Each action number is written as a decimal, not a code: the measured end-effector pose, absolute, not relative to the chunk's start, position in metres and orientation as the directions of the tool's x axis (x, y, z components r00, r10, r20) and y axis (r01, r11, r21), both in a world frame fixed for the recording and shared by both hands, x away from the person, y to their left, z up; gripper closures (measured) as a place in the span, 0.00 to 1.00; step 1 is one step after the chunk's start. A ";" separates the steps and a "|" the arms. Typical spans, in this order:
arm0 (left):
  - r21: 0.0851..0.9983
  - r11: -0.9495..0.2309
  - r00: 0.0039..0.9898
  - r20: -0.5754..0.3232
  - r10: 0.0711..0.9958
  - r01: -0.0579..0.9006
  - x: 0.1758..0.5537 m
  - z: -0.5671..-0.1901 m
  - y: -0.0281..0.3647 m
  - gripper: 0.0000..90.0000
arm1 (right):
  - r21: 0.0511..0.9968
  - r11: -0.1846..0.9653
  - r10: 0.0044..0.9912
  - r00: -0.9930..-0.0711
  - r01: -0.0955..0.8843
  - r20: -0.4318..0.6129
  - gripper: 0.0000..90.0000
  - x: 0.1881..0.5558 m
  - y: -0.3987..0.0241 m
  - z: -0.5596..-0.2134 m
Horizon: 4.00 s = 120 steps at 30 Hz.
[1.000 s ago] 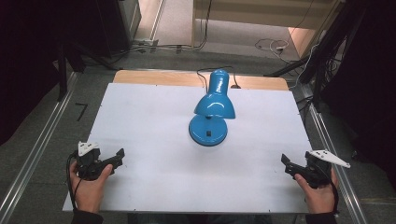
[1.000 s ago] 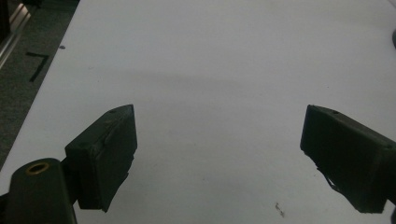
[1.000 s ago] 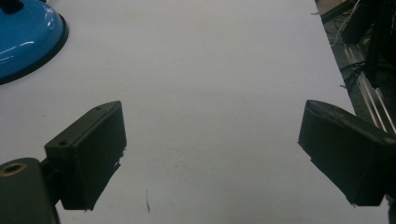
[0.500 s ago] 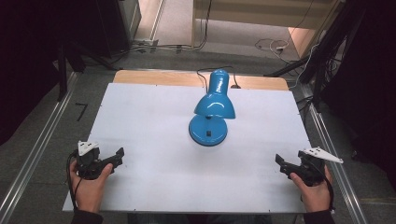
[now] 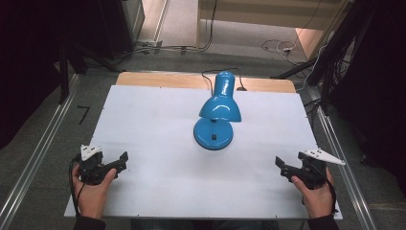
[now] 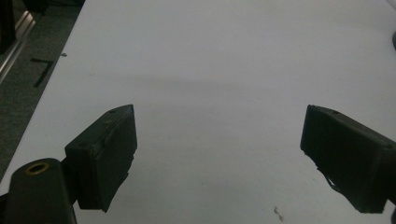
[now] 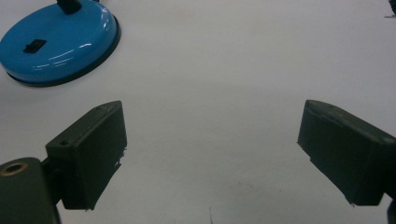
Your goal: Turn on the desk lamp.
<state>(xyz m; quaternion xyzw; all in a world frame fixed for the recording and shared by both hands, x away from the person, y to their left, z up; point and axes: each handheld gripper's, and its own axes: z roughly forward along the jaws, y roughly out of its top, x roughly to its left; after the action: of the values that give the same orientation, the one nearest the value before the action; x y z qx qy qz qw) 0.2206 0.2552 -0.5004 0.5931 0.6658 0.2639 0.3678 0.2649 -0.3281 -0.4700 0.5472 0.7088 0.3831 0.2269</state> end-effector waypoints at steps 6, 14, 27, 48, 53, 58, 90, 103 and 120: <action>0.786 0.157 -0.026 -0.177 0.984 0.598 0.222 -0.501 0.255 0.13 | 0.793 0.117 0.941 -0.323 0.598 0.104 0.09 0.268 -0.317 -0.468; 0.783 0.158 -0.023 -0.180 0.983 0.601 0.222 -0.502 0.255 0.13 | 0.797 0.136 0.930 -0.353 0.588 0.102 0.10 0.269 -0.305 -0.467; 0.777 0.165 -0.023 -0.191 0.981 0.608 0.223 -0.502 0.256 0.13 | 0.797 0.177 0.915 -0.395 0.577 0.082 0.12 0.277 -0.281 -0.470; 0.778 0.167 -0.017 -0.196 0.980 0.606 0.223 -0.502 0.256 0.13 | 0.804 0.197 0.893 -0.441 0.561 0.089 0.13 0.287 -0.255 -0.468; 0.779 0.168 -0.019 -0.197 0.980 0.604 0.223 -0.502 0.255 0.13 | 0.806 0.198 0.888 -0.450 0.558 0.094 0.14 0.289 -0.248 -0.465; 0.779 0.168 -0.020 -0.196 0.980 0.605 0.222 -0.502 0.256 0.13 | 0.807 0.213 0.879 -0.468 0.550 0.088 0.14 0.292 -0.240 -0.466; 0.780 0.168 -0.018 -0.197 0.980 0.603 0.222 -0.502 0.257 0.13 | 0.799 0.270 0.843 -0.533 0.538 0.073 0.14 0.308 -0.198 -0.468; 0.778 0.169 -0.020 -0.198 0.980 0.605 0.223 -0.502 0.257 0.13 | 0.810 0.268 0.838 -0.541 0.522 0.071 0.16 0.314 -0.182 -0.467; 0.781 0.172 -0.022 -0.199 0.980 0.600 0.222 -0.502 0.258 0.13 | 0.816 0.281 0.832 -0.552 0.505 0.055 0.23 0.321 -0.166 -0.470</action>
<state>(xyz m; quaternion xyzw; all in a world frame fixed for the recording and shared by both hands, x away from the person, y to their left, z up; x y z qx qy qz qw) 0.2220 0.2581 -0.5016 0.5910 0.6682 0.2540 0.3739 0.3206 -0.1660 -0.4702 0.4308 0.7758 0.4172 0.1962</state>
